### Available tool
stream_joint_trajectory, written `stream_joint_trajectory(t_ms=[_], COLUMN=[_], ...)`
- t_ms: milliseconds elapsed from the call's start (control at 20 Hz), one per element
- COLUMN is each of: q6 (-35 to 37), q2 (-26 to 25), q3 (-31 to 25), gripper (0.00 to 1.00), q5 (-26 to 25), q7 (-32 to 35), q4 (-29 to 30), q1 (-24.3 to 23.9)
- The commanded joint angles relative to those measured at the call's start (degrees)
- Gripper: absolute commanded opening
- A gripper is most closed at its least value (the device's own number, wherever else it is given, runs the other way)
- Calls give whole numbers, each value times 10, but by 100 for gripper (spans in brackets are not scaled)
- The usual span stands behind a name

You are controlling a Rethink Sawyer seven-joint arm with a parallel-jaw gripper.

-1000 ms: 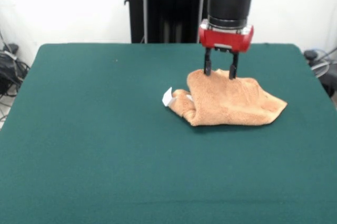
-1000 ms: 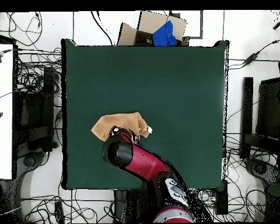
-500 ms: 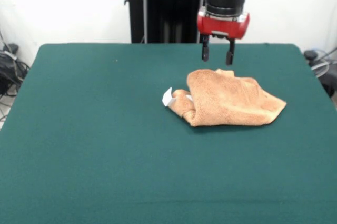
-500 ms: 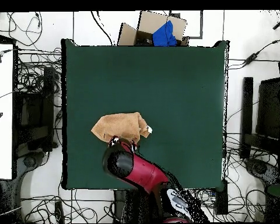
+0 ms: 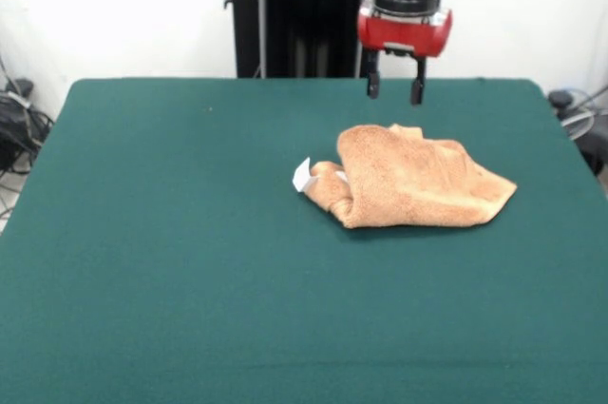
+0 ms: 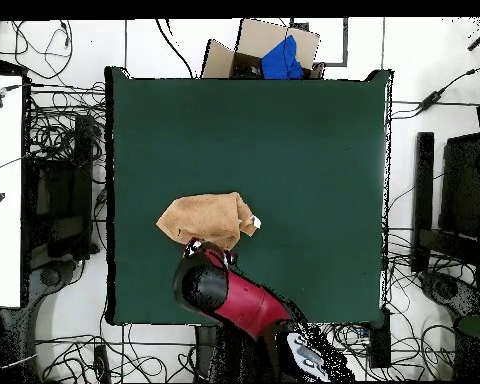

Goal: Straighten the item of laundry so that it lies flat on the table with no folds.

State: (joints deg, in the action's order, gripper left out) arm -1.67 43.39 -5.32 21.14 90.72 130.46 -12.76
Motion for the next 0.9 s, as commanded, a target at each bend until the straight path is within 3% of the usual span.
stream_joint_trajectory(t_ms=[50,200,500,900], q6=[-70,-129,-254,-286], q2=[-48,-74,-143,-153], q3=[-130,-166,-149,-140], gripper=[100,100,100,100], q5=[-31,-67,-121,-125], q7=[184,209,236,249], q4=[21,28,4,1], q1=[-67,-96,-87,-79])
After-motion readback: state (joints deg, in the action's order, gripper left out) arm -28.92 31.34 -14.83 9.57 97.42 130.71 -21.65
